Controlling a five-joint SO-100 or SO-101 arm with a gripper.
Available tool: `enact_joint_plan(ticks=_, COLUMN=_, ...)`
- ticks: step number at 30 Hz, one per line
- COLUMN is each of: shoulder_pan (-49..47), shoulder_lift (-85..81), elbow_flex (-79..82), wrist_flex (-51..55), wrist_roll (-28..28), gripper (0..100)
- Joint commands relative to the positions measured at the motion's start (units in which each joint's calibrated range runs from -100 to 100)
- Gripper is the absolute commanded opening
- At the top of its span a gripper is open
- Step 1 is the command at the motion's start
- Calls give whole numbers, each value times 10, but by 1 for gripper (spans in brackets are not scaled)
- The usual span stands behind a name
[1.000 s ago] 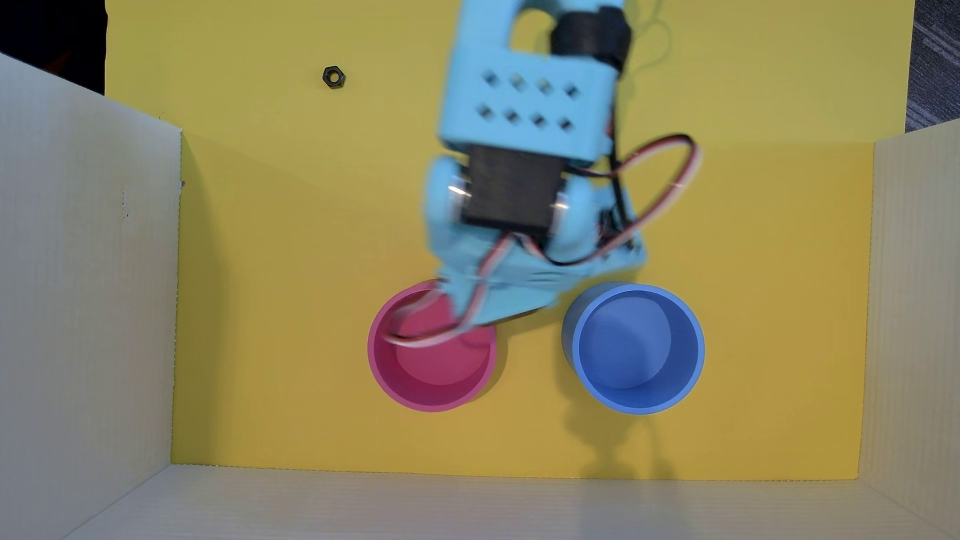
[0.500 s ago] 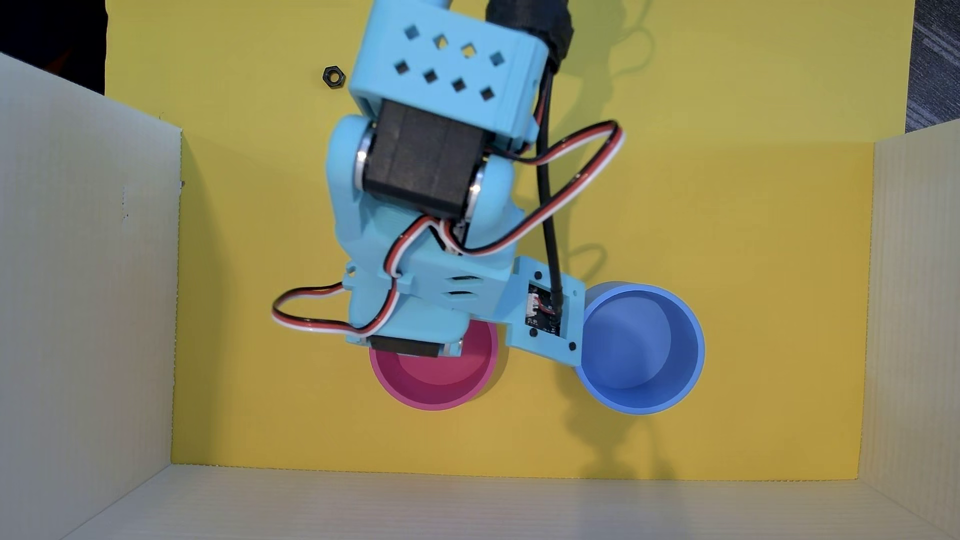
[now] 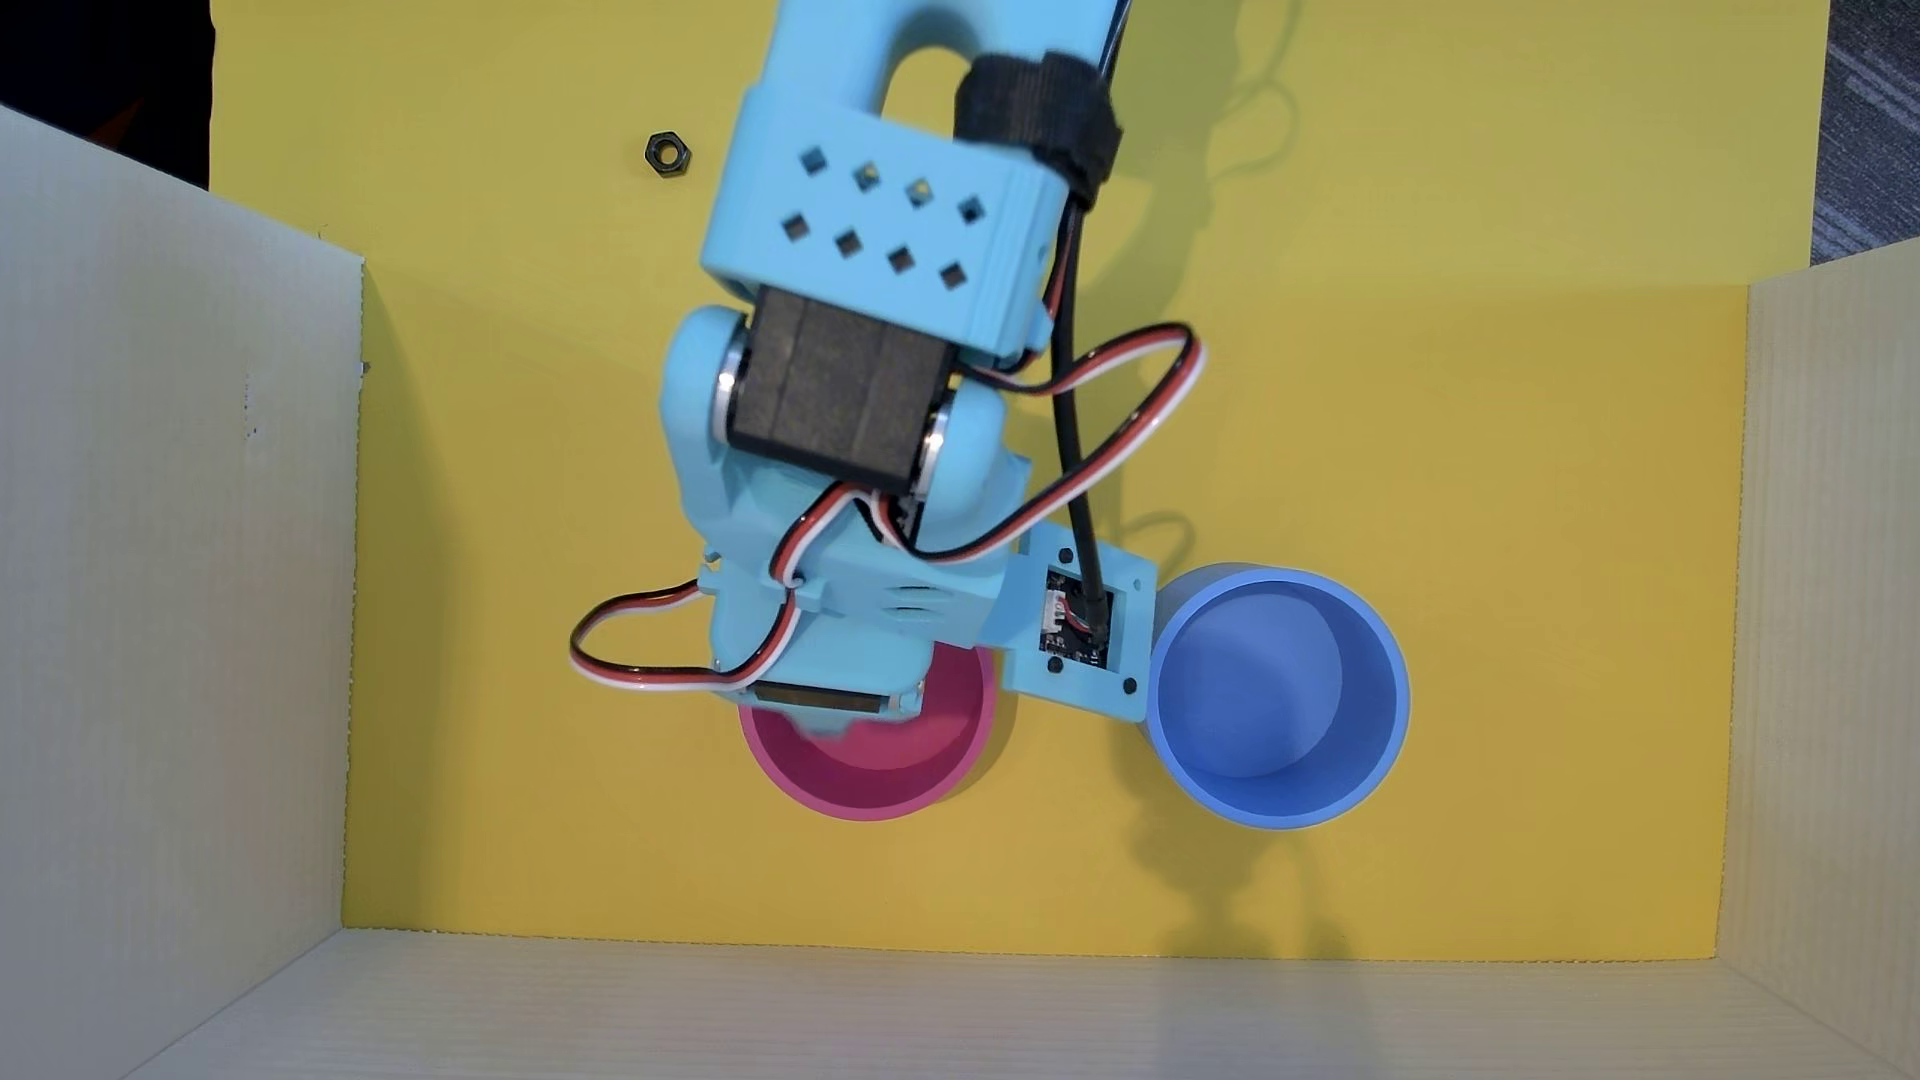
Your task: Pick up the bolt and place it in the pink box
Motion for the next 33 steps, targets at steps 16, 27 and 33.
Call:
enact_joint_plan(ticks=16, shoulder_pan=-16, shoulder_lift=-649, elbow_flex=696, wrist_flex=-284, wrist_roll=-85, gripper=1)
enact_joint_plan(ticks=27, shoulder_pan=-83, shoulder_lift=-961, elbow_flex=946, wrist_flex=-276, wrist_roll=-103, gripper=1)
enact_joint_plan(ticks=33, shoulder_pan=-117, shoulder_lift=-1077, elbow_flex=1045, wrist_flex=-193, wrist_roll=-102, gripper=1)
